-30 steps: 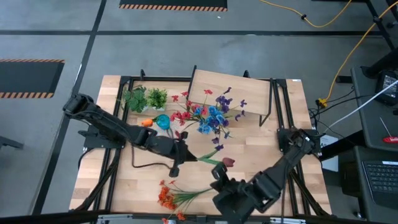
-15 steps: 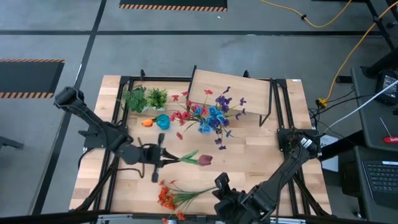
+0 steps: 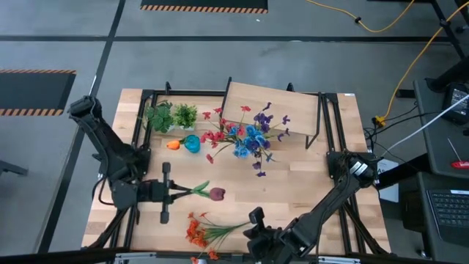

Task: Pick and place flowers into a vace then onto a shelf
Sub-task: Put the dark red tulip into the blue vase

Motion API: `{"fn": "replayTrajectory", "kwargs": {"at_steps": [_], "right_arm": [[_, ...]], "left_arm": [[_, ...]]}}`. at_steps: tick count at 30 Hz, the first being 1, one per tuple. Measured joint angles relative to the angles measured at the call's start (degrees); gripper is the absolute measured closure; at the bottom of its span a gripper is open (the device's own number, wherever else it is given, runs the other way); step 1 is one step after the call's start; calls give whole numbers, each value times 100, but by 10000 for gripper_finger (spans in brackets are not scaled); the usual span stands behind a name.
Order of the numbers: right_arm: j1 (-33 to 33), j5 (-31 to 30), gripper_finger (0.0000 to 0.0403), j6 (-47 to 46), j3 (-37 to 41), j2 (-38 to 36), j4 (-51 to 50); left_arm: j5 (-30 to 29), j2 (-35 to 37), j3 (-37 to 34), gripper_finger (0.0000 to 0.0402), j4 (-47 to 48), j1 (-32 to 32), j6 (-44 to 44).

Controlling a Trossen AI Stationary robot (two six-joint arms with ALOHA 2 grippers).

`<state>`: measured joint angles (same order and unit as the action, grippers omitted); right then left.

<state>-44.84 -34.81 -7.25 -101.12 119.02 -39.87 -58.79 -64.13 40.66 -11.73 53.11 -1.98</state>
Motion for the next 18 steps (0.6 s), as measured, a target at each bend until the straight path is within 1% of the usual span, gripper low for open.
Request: {"fn": "replayTrajectory", "kwargs": {"at_steps": [2,7,10,13,18], "right_arm": [[5,1,402,9,172,2,300],[33,-1,402,69,665,-2,1290],[76,7,402,81,979,7,1886],[190,45,402,146,1412,0,2689],[494,599,402,275,2047,-89,3743]], "left_arm": [[-105,-2,-57,398,13,123,-110],[-326,-7,-457,398,-59,256,-561],[-329,-6,-653,398,-193,270,-732],[-400,-8,-708,398,-396,268,-602],[-742,-8,-708,398,-777,268,-78]]}}
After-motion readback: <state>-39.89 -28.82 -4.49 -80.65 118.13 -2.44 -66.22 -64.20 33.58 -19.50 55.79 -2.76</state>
